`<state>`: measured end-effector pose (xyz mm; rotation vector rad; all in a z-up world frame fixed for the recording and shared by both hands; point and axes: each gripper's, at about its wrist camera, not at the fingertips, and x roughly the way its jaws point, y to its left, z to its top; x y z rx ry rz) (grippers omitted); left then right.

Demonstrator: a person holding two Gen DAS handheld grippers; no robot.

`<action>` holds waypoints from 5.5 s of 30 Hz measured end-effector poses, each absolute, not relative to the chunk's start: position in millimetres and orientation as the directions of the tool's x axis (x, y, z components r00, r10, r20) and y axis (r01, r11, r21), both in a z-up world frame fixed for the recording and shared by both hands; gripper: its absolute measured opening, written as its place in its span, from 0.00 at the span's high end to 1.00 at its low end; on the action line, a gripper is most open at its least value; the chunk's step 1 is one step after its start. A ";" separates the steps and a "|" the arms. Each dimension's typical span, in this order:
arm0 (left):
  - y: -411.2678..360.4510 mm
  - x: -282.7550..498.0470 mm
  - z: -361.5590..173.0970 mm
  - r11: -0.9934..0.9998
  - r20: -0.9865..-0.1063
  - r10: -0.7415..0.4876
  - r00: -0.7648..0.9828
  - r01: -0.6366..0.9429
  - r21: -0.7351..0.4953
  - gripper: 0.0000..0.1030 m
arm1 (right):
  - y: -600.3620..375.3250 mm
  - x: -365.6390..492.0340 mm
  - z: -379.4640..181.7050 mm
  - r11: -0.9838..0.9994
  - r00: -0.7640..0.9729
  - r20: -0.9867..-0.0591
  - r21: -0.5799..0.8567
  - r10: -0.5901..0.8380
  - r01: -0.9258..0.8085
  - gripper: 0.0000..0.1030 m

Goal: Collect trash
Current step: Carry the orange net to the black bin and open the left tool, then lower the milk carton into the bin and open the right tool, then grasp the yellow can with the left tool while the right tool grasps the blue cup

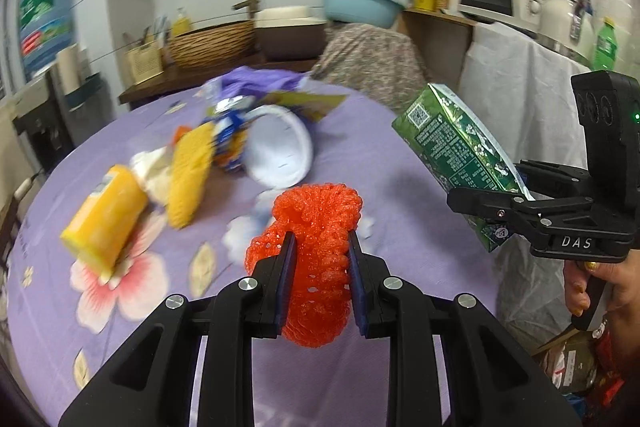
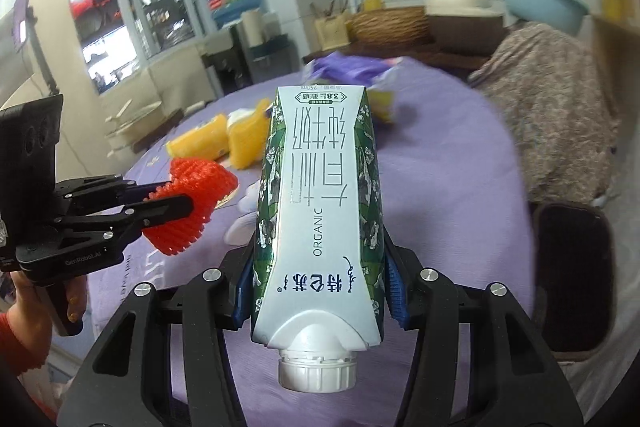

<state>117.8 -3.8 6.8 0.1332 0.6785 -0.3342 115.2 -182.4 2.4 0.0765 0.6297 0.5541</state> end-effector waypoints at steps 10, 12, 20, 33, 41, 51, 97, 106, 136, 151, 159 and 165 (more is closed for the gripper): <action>-115.7 163.5 7.3 0.854 -0.648 -0.396 0.651 0.519 -0.001 0.76 | -289.3 124.0 -21.5 0.949 0.783 -0.544 0.247 0.302 -0.195 0.49; -140.2 171.0 7.8 0.834 -0.652 -0.418 0.633 0.552 0.000 0.76 | -310.3 126.7 -28.4 0.967 0.798 -0.556 0.219 0.232 -0.129 0.49; -242.2 219.3 -6.5 0.749 -0.717 -0.456 0.528 0.662 0.012 0.76 | -373.6 130.2 -62.7 0.983 0.800 -0.600 0.158 0.024 0.089 0.49; -360.1 322.2 -108.1 0.757 -0.894 -0.335 0.297 0.649 -0.069 0.76 | -425.3 135.7 -115.4 0.956 0.747 -0.664 0.195 -0.036 0.219 0.49; -387.7 351.7 -141.5 0.767 -0.926 -0.316 0.206 0.631 -0.121 0.44 | -437.4 133.5 -129.3 0.947 0.732 -0.680 0.211 -0.038 0.244 0.49; -374.2 342.8 -116.0 0.748 -0.893 -0.369 0.259 0.653 -0.120 0.33 | -439.6 140.1 -133.1 0.948 0.720 -0.692 0.199 -0.042 0.247 0.49; -228.3 244.0 8.0 0.748 -0.653 -0.467 0.596 0.660 0.069 0.13 | -390.3 347.1 -244.0 0.993 0.313 -0.949 0.013 -0.025 0.119 0.36; -202.0 232.6 8.5 0.767 -0.648 -0.468 0.601 0.641 0.040 0.13 | -379.4 314.0 -210.3 0.996 0.380 -0.923 -0.026 -0.057 0.086 0.36; 124.2 159.4 9.3 0.996 -0.613 -0.001 0.790 0.054 0.069 0.10 | -115.0 201.3 -1.1 0.864 0.621 -0.637 0.151 0.457 -0.481 0.24; 189.1 255.6 -9.2 0.982 -0.825 0.050 0.563 0.125 0.145 0.10 | -48.5 251.9 -14.9 0.912 0.605 -0.711 0.130 0.360 -0.389 0.25; 184.6 293.8 -28.6 0.979 -0.893 0.036 0.449 0.165 0.123 0.10 | -42.7 264.3 -27.1 0.953 0.653 -0.722 0.029 0.229 -0.301 0.52; 171.8 301.4 -38.0 0.963 -0.904 0.085 0.419 0.199 0.183 0.21 | -51.2 267.4 -33.7 0.953 0.650 -0.727 0.019 0.222 -0.303 0.77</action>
